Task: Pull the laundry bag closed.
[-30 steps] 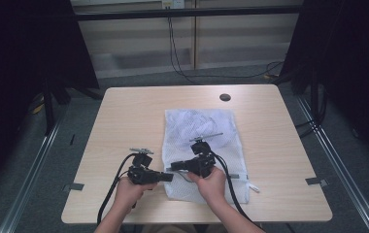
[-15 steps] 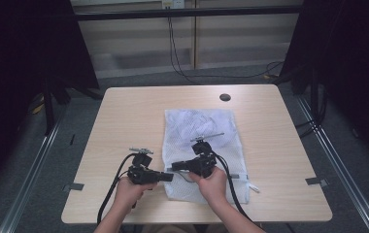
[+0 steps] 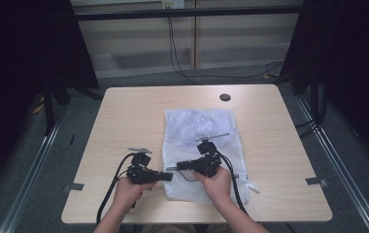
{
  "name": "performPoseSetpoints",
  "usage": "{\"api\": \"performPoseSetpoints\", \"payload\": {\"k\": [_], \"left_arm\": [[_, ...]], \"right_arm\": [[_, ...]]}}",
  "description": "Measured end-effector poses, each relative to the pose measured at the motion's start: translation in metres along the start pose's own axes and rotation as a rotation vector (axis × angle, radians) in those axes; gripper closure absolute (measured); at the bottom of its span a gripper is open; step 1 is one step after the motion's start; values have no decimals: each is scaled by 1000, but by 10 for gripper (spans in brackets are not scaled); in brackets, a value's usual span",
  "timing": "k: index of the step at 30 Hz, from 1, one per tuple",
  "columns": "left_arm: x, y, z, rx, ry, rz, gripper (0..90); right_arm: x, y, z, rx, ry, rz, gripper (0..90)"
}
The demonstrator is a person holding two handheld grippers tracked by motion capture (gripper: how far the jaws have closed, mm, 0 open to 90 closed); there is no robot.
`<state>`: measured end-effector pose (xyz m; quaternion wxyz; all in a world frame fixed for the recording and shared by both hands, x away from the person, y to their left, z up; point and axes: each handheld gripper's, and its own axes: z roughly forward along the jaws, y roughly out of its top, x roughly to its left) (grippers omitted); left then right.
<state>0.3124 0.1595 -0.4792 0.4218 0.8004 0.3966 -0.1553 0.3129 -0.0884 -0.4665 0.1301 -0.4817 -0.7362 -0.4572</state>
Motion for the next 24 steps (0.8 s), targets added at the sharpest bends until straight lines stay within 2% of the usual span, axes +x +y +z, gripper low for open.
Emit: {"api": "performPoseSetpoints", "payload": {"k": [7, 16, 24], "left_arm": [[1, 0, -2, -11, -4, -22, 880], [2, 0, -3, -13, -13, -25, 879], [3, -1, -5, -14, -5, -22, 879]], "right_arm": [[-3, -1, -4, 0, -14, -3, 872], [-7, -4, -8, 0, -24, -1, 873], [-10, -6, -12, 0, -32, 6, 872]]}}
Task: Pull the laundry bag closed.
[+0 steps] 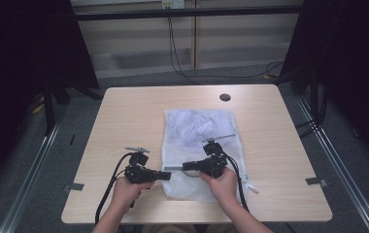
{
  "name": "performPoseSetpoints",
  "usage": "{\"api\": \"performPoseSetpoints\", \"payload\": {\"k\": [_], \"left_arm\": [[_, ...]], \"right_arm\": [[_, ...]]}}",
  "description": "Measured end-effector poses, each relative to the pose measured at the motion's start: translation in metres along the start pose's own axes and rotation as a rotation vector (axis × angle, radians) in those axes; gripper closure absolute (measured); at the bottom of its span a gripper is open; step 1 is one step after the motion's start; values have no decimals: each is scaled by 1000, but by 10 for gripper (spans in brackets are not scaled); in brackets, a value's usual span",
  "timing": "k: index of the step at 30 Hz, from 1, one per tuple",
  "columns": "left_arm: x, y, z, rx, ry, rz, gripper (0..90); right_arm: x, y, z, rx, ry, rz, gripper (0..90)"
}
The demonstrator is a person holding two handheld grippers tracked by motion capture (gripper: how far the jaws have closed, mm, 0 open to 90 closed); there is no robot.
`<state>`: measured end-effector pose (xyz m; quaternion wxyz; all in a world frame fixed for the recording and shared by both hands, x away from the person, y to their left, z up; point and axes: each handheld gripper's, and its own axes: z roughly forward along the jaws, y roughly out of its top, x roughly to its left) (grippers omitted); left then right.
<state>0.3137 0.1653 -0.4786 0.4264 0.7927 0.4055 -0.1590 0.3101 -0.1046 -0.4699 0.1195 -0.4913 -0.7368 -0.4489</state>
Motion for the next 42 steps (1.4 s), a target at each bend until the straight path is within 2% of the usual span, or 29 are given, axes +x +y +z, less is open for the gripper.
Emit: {"api": "performPoseSetpoints", "payload": {"k": [13, 17, 21, 25, 42], "left_arm": [[-1, 0, 1, 6, -5, -15, 880], [1, 0, 0, 6, -3, -7, 879], [0, 0, 0, 5, -8, -24, 879], [1, 0, -1, 3, 1, -10, 879], [1, 0, -1, 3, -6, -16, 879]], "right_arm": [[-1, -2, -3, 1, 7, 0, 872], [-3, -3, -5, -3, -1, 6, 872], [-4, -3, -6, -3, 0, 5, 872], [-5, -3, -9, -6, -4, 9, 872], [-7, -4, -12, -8, -3, 8, 872]]}}
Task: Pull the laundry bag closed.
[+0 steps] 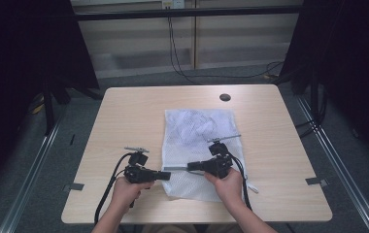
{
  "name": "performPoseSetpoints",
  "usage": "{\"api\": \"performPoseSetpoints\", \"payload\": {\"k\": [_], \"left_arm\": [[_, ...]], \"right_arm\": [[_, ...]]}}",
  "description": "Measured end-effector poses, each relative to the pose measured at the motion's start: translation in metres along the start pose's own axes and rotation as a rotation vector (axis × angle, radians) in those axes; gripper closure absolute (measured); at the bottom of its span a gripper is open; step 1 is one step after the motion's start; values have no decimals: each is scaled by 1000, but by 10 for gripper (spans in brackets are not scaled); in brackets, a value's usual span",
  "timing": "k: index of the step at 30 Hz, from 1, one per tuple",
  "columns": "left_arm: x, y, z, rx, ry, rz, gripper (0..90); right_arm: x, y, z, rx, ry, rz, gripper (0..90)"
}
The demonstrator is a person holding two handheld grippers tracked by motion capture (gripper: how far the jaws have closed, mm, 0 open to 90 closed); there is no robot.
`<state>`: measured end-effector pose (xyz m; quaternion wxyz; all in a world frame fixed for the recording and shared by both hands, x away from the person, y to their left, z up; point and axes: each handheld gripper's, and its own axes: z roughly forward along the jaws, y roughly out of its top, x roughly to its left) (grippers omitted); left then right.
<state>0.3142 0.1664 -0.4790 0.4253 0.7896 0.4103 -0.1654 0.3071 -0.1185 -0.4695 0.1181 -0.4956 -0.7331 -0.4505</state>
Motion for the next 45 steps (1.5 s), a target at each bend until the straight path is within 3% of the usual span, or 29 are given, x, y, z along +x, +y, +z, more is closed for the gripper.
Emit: {"api": "performPoseSetpoints", "payload": {"k": [18, 30, 31, 45], "left_arm": [[-1, -1, 0, -10, -2, -26, 880], [1, 0, -1, -5, 3, -11, 880], [0, 0, -1, -2, -6, -24, 880], [0, 0, -1, -2, -7, -23, 880]], "right_arm": [[-5, -2, -7, -5, -16, -2, 873], [-5, -2, -8, -6, -18, 1, 872], [-5, -2, -8, -5, -21, -3, 872], [-8, -2, -12, -7, -25, -1, 872]]}}
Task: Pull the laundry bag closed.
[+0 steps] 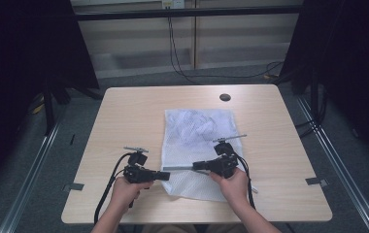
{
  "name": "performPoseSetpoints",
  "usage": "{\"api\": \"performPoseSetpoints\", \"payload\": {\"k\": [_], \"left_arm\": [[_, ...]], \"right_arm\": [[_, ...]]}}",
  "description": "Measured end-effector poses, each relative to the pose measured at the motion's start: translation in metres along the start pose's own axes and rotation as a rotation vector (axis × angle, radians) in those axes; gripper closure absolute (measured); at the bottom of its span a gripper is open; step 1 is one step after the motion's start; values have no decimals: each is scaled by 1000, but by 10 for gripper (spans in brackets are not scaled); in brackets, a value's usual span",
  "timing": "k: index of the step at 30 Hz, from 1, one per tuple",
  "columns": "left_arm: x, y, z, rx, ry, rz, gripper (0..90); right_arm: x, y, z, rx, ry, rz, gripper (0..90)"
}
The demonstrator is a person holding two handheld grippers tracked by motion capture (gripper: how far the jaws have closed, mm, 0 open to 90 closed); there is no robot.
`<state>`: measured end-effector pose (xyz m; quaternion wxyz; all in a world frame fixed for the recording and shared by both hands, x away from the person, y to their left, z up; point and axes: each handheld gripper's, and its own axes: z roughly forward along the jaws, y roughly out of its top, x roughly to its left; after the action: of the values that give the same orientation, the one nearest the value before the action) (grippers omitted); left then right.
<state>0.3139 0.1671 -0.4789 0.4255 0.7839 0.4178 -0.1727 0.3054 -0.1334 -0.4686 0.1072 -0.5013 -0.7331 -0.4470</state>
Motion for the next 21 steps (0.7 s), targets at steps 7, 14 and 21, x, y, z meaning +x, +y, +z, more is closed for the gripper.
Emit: {"api": "performPoseSetpoints", "payload": {"k": [7, 14, 21], "left_arm": [[0, 0, 0, 2, 1, 1, 880], [1, 0, 0, 4, -5, 3, 881], [1, 0, 0, 5, -8, 2, 881]], "right_arm": [[0, 0, -1, 1, -8, -2, 872], [-2, -1, -4, -4, -7, -3, 872], [-3, -1, -4, -1, -7, -1, 873]]}}
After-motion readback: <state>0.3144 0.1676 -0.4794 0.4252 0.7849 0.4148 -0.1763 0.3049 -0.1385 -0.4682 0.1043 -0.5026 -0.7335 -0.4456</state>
